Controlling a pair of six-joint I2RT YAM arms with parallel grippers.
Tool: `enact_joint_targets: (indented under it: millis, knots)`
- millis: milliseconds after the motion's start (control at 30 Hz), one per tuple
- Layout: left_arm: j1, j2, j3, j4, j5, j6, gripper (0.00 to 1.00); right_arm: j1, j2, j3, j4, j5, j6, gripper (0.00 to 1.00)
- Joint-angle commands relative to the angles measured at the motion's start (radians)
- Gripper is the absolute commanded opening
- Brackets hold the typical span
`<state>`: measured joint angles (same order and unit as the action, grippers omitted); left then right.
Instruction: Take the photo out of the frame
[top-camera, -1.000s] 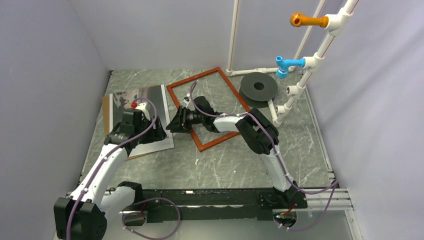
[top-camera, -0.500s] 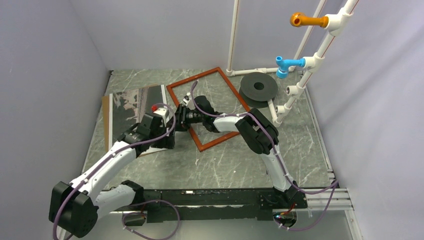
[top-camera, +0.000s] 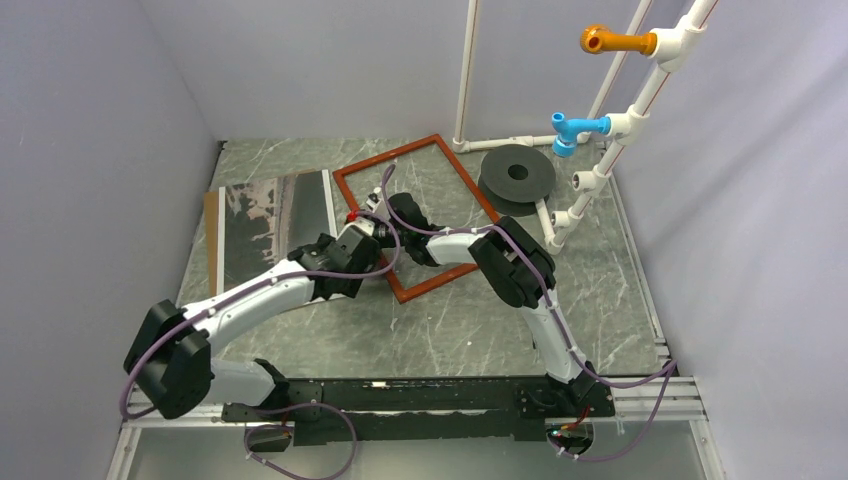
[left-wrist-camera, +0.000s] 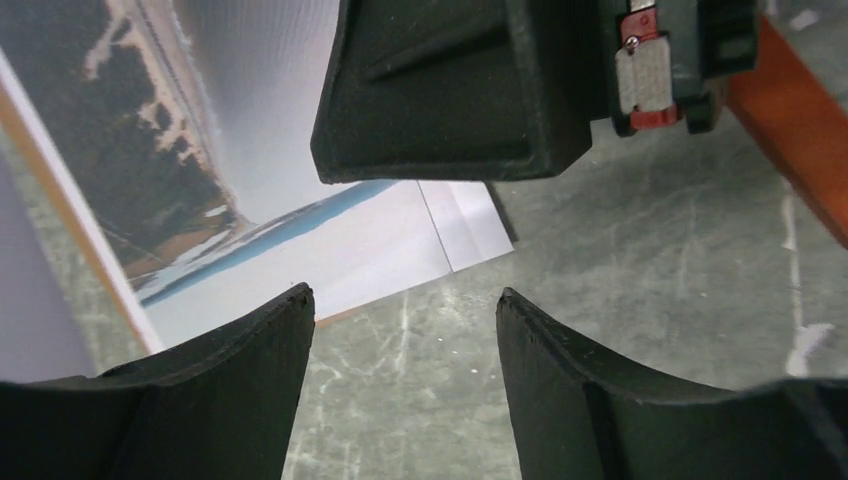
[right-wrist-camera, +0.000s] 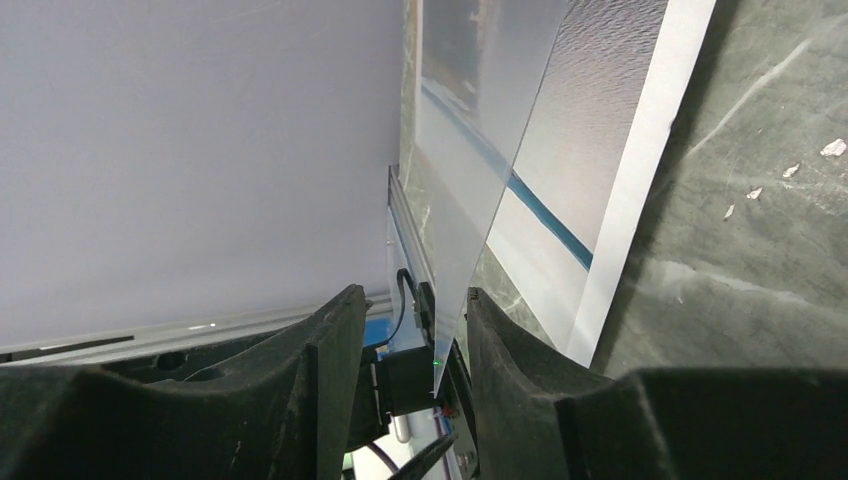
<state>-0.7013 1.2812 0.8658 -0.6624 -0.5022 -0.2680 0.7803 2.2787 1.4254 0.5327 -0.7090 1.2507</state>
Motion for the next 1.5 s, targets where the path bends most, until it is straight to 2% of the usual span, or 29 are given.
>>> enact_joint_targets:
  millis: [0, 133, 333, 600, 767, 967, 1067, 1267, 1467]
  knots:
    - [-0.043, 0.06, 0.062, -0.054, -0.186, 0.016, 0.68, 0.0, -0.002, 0.005, 0.048, -0.006, 0.009, 0.44]
    - [-0.053, 0.056, 0.048, -0.024, -0.209, 0.028, 0.62, 0.0, 0.006, -0.002, 0.073, -0.017, 0.028, 0.44]
    - [-0.053, 0.063, 0.044, -0.004, -0.241, 0.045, 0.66, 0.0, -0.01, -0.009, 0.076, -0.025, 0.018, 0.43]
    - [-0.052, 0.066, 0.052, 0.041, -0.233, 0.082, 0.64, 0.001, -0.029, -0.026, 0.089, -0.035, 0.02, 0.44]
    - [-0.051, 0.037, 0.037, 0.04, -0.243, 0.072, 0.5, -0.005, -0.044, -0.046, 0.063, -0.016, -0.006, 0.49]
    - [-0.051, 0.017, 0.018, 0.04, -0.248, 0.054, 0.49, -0.027, -0.099, -0.093, -0.023, 0.05, -0.068, 0.6]
    - [-0.05, 0.016, 0.018, 0.043, -0.244, 0.056, 0.49, -0.039, -0.147, -0.136, -0.062, 0.09, -0.105, 0.62]
    - [-0.051, 0.011, 0.022, 0.043, -0.238, 0.058, 0.48, -0.015, -0.155, -0.13, -0.222, 0.176, -0.193, 0.57]
    - [-0.051, 0.004, 0.021, 0.04, -0.237, 0.059, 0.48, 0.014, -0.099, -0.058, -0.302, 0.211, -0.243, 0.45]
